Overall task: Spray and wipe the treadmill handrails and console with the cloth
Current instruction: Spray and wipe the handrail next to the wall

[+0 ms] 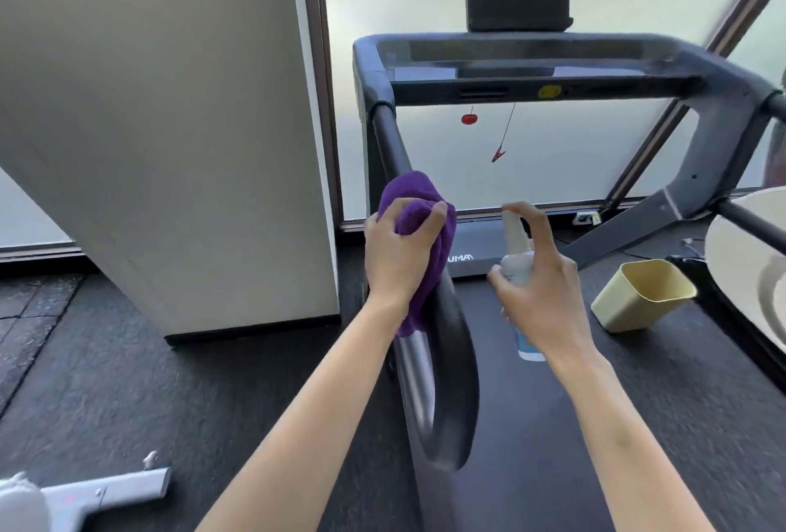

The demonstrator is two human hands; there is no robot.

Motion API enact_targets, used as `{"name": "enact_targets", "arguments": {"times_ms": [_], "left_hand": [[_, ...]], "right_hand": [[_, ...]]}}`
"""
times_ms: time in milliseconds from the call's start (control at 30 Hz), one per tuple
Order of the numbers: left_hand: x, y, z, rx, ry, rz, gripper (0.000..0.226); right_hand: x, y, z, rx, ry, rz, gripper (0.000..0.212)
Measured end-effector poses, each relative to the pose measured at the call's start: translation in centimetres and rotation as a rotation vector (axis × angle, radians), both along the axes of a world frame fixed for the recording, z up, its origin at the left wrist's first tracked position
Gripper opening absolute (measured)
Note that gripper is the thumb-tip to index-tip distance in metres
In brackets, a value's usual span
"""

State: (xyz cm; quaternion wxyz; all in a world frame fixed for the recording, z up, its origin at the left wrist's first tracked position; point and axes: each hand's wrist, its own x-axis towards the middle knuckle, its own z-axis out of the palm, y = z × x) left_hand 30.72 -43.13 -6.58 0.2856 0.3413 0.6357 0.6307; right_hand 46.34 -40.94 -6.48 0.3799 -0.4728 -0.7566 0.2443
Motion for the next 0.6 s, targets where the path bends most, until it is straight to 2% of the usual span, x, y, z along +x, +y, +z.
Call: {"name": "enact_targets", "arguments": {"times_ms": [233,367,500,600], "left_hand": [[-4.9,7.1,1.4,-0.114,0.11,0.014,0.02],[-5.4,6.8,1.2,-0.059,0.035,-0.018,0.015],[-3.8,3.8,0.2,0.01,-0.189,-0.061,0.022],[-3.2,3.5,-0.3,0.01,-0.161,-0.057,0.018]], "right_hand": [[-1.8,1.1,0.0,-0.017,-0.021,-0.067,0.066],[-3.1,1.8,0.5,0.009,-0.026,-0.091,0.066],[-4.3,3.0,0.9,0.01,-0.017,-0.098,0.066],[-5.2,4.0,0.6,0.013,-0.036,-0.081,0.066]]}}
